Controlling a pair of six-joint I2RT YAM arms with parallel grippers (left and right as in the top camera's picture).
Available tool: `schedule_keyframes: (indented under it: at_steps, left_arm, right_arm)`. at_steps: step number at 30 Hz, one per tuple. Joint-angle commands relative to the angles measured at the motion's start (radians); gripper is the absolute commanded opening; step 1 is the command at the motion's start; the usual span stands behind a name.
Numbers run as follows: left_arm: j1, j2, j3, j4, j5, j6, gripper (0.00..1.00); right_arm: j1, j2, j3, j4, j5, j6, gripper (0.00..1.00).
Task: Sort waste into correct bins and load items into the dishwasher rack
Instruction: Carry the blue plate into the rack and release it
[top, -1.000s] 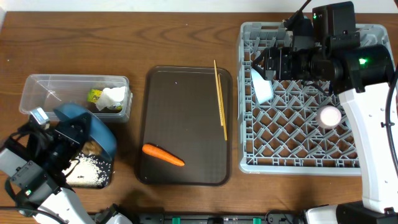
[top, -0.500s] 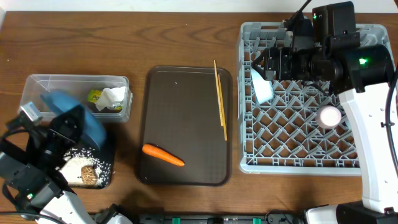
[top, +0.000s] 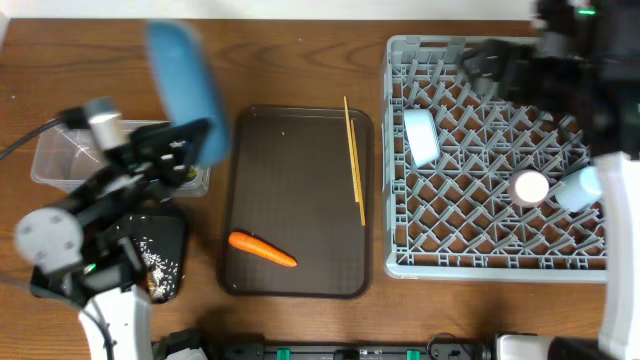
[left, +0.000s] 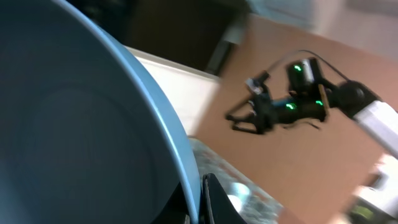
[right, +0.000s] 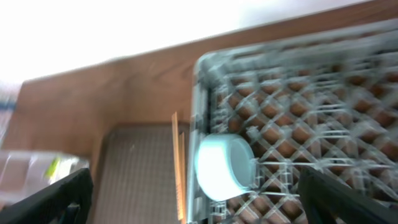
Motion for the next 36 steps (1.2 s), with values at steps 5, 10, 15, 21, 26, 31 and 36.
schedule_keyframes:
  at_steps: [5, 10, 15, 21, 26, 31, 36]
  left_arm:
    - [-0.438, 0.239, 0.033, 0.125, -0.243, 0.113, 0.07]
    - [-0.684, 0.464, 0.105, 0.339, -0.33, 0.18, 0.06]
    - [-0.834, 0.648, 0.141, 0.475, -0.503, 0.206, 0.06]
    - [-0.93, 0.816, 0.181, 0.641, -0.703, 0.204, 0.06]
    - [-0.981, 0.889, 0.256, 0.646, -0.717, 0.201, 0.06]
    - [-1.034, 0.938, 0.312, 0.61, -0.789, 0.201, 0.06]
    - [-1.056, 0.998, 0.343, 0.582, -0.843, 0.185, 0.06]
  right_arm:
    - [-0.202, -0.117, 0.01, -0.035, -0.002, 0.093, 0.99]
    - [-0.248, -0.129, 0.01, -0.08, -0.002, 0.091, 0.99]
    - [-0.25, -0.129, 0.01, -0.103, 0.006, 0.09, 0.99]
    - [-0.25, -0.129, 0.009, -0.113, 0.008, 0.085, 0.99]
    - [-0.25, -0.129, 0.009, -0.133, 0.055, 0.072, 0.99]
    - [-0.25, -0.129, 0.009, -0.153, 0.066, 0.072, 0.99]
    - [-0.25, -0.129, 0.009, -0.167, 0.066, 0.072, 0.99]
